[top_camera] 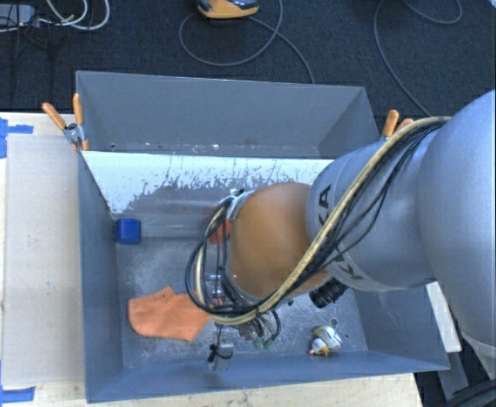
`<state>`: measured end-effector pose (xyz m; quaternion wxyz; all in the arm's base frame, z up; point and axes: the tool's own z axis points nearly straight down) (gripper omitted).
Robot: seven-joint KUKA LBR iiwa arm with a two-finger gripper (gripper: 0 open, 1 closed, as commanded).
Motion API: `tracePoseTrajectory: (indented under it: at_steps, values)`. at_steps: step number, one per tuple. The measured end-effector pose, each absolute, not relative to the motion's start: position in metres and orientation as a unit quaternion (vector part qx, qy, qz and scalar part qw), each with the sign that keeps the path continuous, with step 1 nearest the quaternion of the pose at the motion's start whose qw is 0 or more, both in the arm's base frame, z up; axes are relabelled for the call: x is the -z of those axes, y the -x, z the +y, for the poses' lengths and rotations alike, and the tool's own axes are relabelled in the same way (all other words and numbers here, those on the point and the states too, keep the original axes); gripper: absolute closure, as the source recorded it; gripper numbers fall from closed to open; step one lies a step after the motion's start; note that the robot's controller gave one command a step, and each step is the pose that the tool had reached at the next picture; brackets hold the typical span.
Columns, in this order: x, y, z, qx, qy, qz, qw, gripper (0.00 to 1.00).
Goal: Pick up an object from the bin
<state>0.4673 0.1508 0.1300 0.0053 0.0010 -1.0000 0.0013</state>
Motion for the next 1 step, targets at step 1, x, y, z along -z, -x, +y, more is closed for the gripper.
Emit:
tracePoseTrajectory:
  at_steps: [1]
  values:
    - [-0.1341, -0.4694, 0.1505, 0.000, 0.001, -1.000, 0.002, 0.00]
